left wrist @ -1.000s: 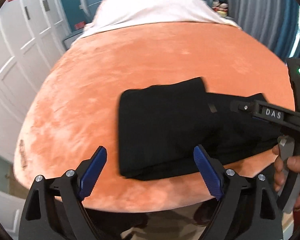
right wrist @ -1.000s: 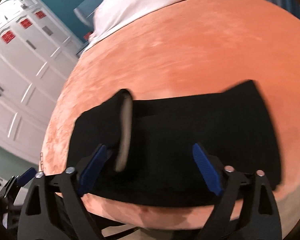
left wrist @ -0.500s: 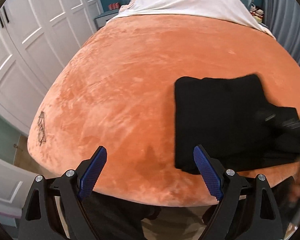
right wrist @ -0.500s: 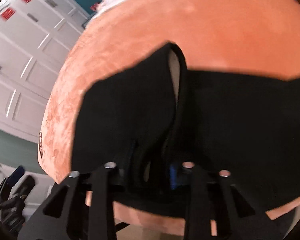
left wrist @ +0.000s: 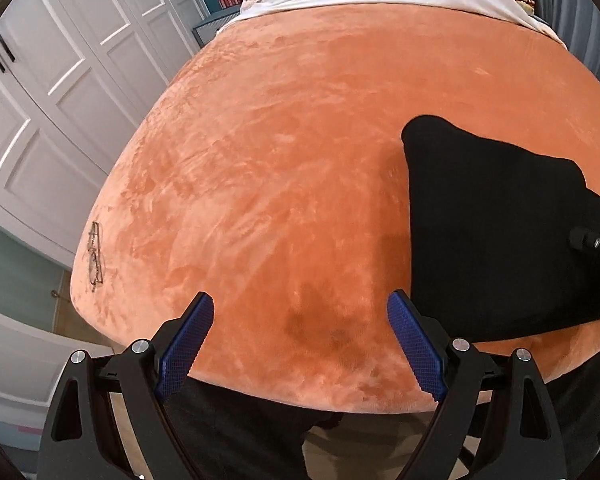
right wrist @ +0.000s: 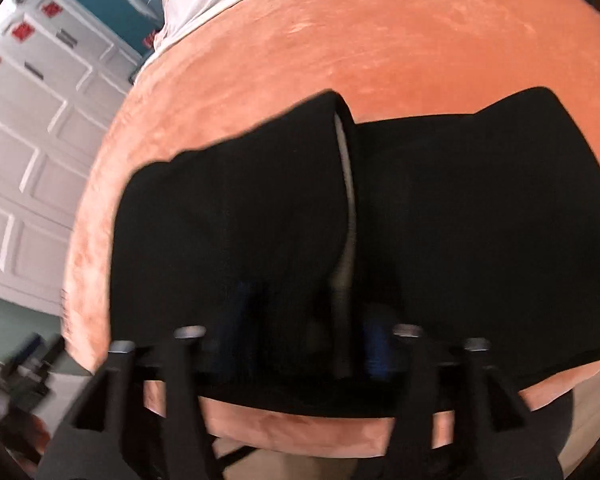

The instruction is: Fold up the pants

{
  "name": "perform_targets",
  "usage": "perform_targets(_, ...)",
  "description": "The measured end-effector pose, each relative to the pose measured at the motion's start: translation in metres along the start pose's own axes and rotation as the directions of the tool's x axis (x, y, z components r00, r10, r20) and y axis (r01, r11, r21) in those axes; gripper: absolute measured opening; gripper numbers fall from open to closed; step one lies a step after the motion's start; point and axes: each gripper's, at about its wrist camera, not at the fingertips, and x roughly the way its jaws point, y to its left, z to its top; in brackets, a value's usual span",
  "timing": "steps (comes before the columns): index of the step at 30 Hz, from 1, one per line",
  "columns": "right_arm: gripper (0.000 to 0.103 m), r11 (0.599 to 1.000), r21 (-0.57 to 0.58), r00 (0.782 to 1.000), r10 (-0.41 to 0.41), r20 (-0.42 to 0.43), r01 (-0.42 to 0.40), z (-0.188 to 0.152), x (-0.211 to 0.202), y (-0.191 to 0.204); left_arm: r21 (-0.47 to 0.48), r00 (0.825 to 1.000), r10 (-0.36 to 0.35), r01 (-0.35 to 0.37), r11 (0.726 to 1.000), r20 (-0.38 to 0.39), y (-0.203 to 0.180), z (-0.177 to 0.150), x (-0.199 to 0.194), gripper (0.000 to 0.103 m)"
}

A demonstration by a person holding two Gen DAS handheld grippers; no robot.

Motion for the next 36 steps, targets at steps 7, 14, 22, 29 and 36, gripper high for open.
perform_targets(7, 0.079, 0.996, 0.056, 0.998, 0.068, 0.001, -0.068, 0.008, 0.010, 0.002, 0.001, 0.999, 0.003, -0.003, 1.000, -0.033, -0.002, 0.000, 0.013, 0.086)
perform_targets(14, 0.022, 0.999, -0.010, 0.998, -0.045, 0.044, 0.045, -0.001, -0.002, 0.004, 0.014, 0.998, 0.003, -0.002, 1.000, -0.071, -0.009, 0.001, 0.027, 0.086)
perform_targets(22, 0.016, 0.985, -0.148, 0.994, -0.077, 0.073, 0.087, 0.002, -0.008, 0.051, 0.011, 0.996, -0.002, 0.003, 1.000, -0.086, -0.012, 0.001, 0.032, 0.086)
perform_targets(29, 0.015, 0.977, -0.124, 0.960, 0.197, 0.201, -0.174, 0.032, -0.117, 0.054, 0.003, 0.999, -0.019, 0.019, 1.000, -0.030, -0.009, 0.009, 0.009, 0.086)
perform_targets(36, 0.017, 0.964, -0.015, 0.946, -0.259, 0.195, 0.267, 0.021, -0.130, -0.083, 0.032, 0.998, -0.042, 0.044, 0.999, -0.050, -0.035, 0.012, 0.014, 0.086)
